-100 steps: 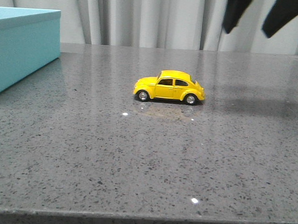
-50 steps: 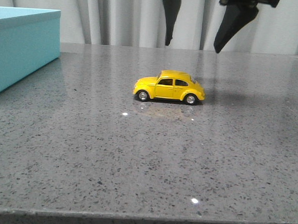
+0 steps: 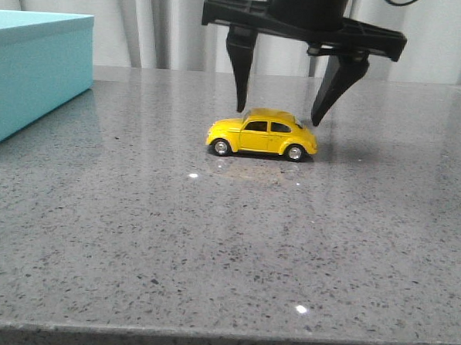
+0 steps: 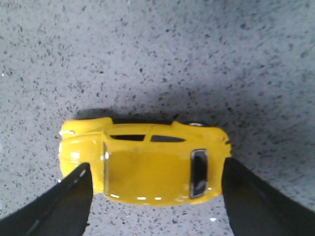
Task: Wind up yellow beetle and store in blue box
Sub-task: 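Press the beetle down with the right gripper and drag it backward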
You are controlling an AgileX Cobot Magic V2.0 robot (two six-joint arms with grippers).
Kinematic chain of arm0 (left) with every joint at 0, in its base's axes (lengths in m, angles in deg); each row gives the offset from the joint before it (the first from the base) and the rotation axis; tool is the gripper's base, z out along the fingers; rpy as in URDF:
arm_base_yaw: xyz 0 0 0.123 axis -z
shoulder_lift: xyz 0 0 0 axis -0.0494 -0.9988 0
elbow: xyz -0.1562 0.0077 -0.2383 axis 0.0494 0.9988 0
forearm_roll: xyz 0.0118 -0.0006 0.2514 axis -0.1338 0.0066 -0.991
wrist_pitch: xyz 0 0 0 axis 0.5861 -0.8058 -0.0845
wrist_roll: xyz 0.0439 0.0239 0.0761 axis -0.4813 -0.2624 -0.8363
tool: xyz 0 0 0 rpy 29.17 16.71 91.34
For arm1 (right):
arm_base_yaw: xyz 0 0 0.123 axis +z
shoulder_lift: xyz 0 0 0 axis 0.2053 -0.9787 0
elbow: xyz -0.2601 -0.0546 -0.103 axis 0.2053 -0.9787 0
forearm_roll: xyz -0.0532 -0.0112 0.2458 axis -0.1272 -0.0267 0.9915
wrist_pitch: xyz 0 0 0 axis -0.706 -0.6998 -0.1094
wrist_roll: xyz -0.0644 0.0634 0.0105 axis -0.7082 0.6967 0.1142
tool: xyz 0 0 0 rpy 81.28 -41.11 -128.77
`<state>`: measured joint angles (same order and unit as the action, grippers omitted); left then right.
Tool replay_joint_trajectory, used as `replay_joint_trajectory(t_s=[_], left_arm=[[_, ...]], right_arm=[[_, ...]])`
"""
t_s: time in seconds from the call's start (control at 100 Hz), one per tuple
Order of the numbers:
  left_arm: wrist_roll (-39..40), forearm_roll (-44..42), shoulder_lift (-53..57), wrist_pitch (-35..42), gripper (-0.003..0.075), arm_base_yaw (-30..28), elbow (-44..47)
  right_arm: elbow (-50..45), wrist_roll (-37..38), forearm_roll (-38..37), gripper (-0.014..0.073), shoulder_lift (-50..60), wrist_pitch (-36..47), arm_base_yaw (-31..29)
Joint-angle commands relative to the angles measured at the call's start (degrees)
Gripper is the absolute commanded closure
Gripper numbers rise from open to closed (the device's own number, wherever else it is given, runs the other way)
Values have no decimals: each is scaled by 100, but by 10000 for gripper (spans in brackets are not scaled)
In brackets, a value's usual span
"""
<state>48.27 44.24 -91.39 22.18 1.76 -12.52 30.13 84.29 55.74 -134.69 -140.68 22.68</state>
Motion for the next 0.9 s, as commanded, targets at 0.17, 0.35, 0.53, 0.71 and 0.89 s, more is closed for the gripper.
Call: replay_joint_trajectory(t_s=[0.17, 0.35, 0.53, 0.71, 0.89], left_arm=[[47, -11, -62, 532, 300, 49, -203], [47, -11, -62, 532, 300, 49, -203], [47, -11, -62, 532, 300, 49, -203], [47, -56, -62, 532, 300, 138, -203], [47, -66, -62, 532, 300, 192, -203]], right_arm=[[206, 81, -2, 55, 85, 117, 22], [206, 81, -41, 55, 85, 125, 22], [168, 81, -82, 55, 85, 94, 16], [160, 81, -183, 55, 91, -183, -121], [160, 28, -407, 55, 91, -459, -242]])
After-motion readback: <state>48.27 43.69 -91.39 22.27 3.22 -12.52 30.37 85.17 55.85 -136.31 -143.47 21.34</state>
